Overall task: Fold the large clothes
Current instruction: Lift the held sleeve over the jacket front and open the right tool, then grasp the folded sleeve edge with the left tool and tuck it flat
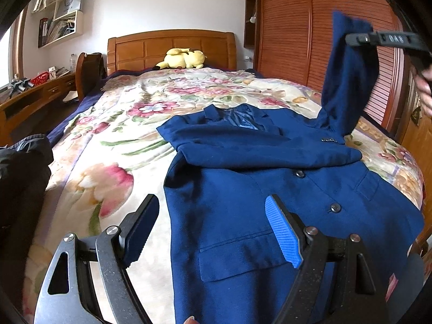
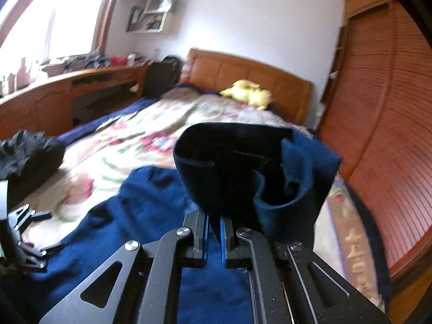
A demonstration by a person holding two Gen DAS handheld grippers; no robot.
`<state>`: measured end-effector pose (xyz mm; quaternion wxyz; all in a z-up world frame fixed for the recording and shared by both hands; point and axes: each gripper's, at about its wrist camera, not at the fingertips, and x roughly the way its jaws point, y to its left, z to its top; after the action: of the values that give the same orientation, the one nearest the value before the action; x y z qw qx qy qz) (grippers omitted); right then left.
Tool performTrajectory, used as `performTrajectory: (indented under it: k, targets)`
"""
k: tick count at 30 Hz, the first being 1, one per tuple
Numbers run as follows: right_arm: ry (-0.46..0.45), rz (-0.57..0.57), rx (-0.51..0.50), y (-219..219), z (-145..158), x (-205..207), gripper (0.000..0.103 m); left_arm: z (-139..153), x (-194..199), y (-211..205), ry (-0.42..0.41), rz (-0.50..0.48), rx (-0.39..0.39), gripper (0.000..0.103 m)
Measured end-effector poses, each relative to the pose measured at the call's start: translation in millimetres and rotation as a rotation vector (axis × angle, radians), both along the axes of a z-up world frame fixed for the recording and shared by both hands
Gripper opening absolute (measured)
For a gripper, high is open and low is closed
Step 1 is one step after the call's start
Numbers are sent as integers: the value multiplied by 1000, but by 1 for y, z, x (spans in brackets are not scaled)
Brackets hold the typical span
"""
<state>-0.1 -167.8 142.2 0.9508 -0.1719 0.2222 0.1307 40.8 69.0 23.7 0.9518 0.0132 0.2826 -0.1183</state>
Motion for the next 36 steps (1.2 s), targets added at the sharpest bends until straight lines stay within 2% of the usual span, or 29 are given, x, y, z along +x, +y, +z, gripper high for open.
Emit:
performTrajectory:
  k: [2,4,7,12,14,23,27,36]
  targets:
    - [32,43,0,4,-10,-6,41,-1,0,0,1,0,5,82]
    - [52,68,10,5,-18,-12,50,-2,0,-2,2,-1,13,82]
    - [65,84,29,-11,-18,-16,52,-3,0,-4,6,-3,23,82]
    - [87,25,43,-24,-25,0,53,-4,1,-8,8,-7,33,82]
    - [96,-11,38,-16,-42,5,53,-4,2,-11,7,-10,42,82]
    - [192,-102,145,-46,-135,11,53,-1,-8,-34,-3,-46,80,82]
    - [242,-139,136,-53,-160,20,53,3,-16,-45,-7,-57,97,82]
    - [248,-165,135,-72,-159,22,53,9,-3,-77,57,-75,95,82]
